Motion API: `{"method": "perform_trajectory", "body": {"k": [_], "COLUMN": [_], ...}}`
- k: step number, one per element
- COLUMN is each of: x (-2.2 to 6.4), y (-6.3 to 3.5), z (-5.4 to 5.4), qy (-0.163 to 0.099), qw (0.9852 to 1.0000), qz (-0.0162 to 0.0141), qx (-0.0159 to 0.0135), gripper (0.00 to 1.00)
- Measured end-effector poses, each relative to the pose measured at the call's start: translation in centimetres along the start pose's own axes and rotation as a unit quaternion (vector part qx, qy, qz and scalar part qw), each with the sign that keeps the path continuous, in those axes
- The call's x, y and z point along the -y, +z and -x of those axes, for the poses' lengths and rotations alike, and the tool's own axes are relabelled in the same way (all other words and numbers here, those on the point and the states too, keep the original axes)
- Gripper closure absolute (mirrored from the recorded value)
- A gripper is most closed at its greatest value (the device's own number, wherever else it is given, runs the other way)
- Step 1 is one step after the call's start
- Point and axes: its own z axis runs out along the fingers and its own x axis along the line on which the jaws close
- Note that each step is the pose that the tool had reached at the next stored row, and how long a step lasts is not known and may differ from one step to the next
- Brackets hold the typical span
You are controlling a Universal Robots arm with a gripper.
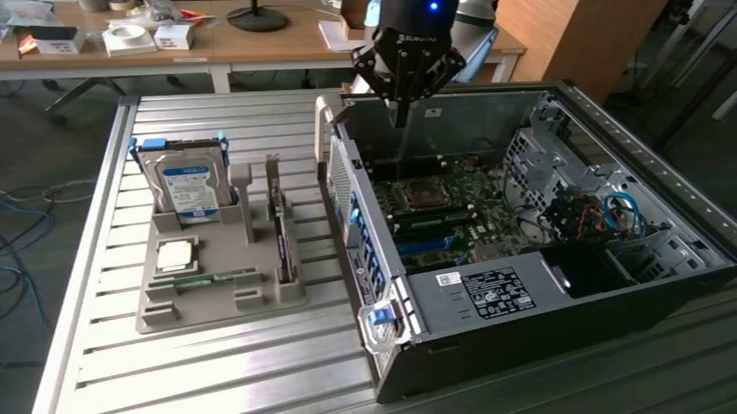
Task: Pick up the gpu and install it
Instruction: 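Reach for the gpu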
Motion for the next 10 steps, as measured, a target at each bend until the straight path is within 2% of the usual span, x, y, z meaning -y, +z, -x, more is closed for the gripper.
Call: {"method": "perform_trajectory", "body": {"k": [7,10], "x": [0.13,0.20], "y": [0.00,0.02], "z": [-2.0,-3.2], "qy": [0.000,0.000], "qw": [1.0000,1.0000], "qz": [0.0000,0.0000], "qx": [0.0000,0.0000], "gripper": [0.89,0.89]}}
